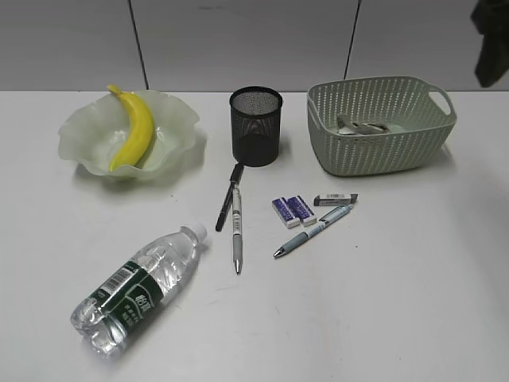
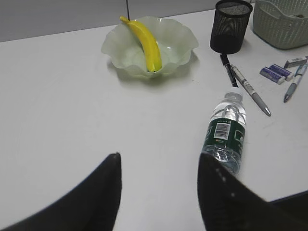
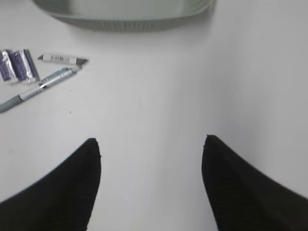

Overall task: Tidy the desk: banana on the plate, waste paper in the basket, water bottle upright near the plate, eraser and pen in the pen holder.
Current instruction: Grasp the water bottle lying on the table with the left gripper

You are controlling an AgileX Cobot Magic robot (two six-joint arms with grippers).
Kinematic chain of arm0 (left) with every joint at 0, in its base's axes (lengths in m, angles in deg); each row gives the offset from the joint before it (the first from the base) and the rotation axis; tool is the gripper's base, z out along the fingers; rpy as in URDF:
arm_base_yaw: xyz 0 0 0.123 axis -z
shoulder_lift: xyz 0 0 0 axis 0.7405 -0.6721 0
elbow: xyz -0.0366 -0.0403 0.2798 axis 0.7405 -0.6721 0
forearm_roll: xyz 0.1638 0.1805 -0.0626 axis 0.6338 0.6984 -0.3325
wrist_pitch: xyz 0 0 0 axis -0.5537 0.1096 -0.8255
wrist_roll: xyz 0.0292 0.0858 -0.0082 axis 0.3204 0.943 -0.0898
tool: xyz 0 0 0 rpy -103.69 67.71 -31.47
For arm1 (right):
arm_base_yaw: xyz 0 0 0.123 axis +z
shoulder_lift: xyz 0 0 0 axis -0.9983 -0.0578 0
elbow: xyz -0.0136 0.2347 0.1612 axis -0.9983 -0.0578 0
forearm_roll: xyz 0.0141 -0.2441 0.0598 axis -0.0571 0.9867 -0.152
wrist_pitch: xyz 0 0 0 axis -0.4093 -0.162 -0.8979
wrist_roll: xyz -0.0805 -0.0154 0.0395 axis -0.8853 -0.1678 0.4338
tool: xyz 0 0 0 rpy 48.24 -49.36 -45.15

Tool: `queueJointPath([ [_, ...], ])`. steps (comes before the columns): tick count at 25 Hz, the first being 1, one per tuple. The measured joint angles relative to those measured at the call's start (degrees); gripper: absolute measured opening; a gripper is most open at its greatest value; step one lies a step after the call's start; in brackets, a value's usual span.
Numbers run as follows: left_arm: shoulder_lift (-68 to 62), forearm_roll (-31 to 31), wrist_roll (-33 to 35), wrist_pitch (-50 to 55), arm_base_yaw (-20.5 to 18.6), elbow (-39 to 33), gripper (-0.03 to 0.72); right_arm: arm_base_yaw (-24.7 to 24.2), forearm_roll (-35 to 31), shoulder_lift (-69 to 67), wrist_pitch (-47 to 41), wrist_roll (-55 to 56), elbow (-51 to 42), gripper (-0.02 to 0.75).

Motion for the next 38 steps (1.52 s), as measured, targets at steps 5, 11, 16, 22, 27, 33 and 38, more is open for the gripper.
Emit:
queueJointPath([
  [5,0.0,0.0,0.0,0.0,0.0,0.0,0.382,0.0,-2.99,17.7,-0.76,-2.48,-13.9,0.517],
  [11,0.0,0.0,0.0,0.0,0.0,0.0,0.382,0.0,-5.94,39.99,0.15,-4.31,-30.98,0.517],
  [16,0.0,0.0,0.0,0.0,0.0,0.0,0.382,0.0,-6.15,58.19,5.35,-4.42,-42.17,0.515],
  [22,0.0,0.02,0.0,0.0,0.0,0.0,0.382,0.0,-6.59,74.88,10.91,-6.13,-52.84,0.498],
  [27,-3.23,-3.33,1.12,-2.57,0.0,0.84,0.382,0.0,-6.93,80.47,10.76,-7.26,-55.18,0.496],
  [33,-22.19,-17.19,14.9,-15.54,0.0,1.58,0.382,0.0,-8.89,80.75,9.41,-9.04,-56.26,0.496],
  [38,-45.55,-24.72,24.06,-19.23,0.0,4.55,0.382,0.0,-9.04,80.75,9.4,-9.29,-56.26,0.496],
])
